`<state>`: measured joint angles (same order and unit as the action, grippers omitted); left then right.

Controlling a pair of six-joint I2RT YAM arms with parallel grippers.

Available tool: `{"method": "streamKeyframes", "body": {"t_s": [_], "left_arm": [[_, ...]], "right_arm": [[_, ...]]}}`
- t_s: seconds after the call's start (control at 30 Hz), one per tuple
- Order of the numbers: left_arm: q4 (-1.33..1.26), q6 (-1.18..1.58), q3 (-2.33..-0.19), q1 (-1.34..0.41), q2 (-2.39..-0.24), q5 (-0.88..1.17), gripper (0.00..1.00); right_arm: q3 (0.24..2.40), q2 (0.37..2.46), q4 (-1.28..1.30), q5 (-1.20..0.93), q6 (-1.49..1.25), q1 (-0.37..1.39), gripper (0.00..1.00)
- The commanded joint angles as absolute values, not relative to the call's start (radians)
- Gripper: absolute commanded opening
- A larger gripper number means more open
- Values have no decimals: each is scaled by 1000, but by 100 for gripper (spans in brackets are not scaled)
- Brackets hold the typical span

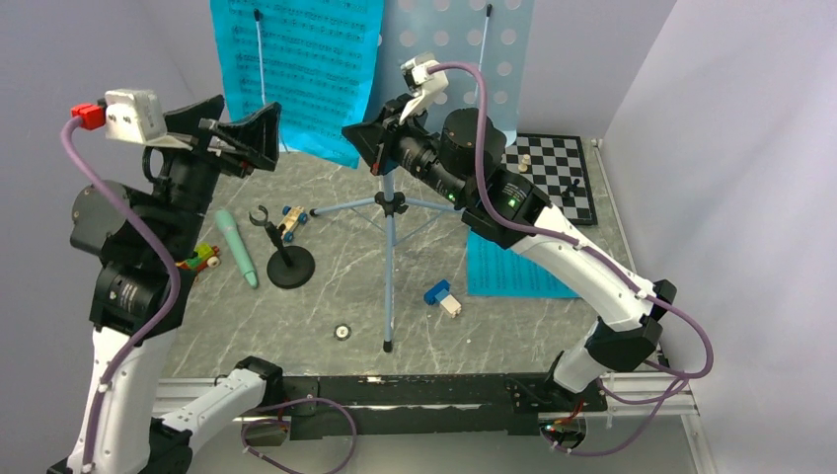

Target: Pack up the instrument practice props

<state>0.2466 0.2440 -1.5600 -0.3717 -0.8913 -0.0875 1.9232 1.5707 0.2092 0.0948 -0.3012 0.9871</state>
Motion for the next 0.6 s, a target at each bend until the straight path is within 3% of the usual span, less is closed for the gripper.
{"method": "streamKeyframes", "body": {"t_s": [0.0, 0.4, 0.57], "left_arm": [[229, 274, -1638, -320, -941, -9, 99], [176, 205, -1715, -310, -1042, 17, 82], [155, 194, -1691, -310, -1053, 3, 68]], "right_arm": [[1977, 1570, 238, 71, -266, 984, 0], [1970, 1558, 242, 69, -252, 983, 0], [1967, 1559, 240, 57, -254, 984, 0]]}}
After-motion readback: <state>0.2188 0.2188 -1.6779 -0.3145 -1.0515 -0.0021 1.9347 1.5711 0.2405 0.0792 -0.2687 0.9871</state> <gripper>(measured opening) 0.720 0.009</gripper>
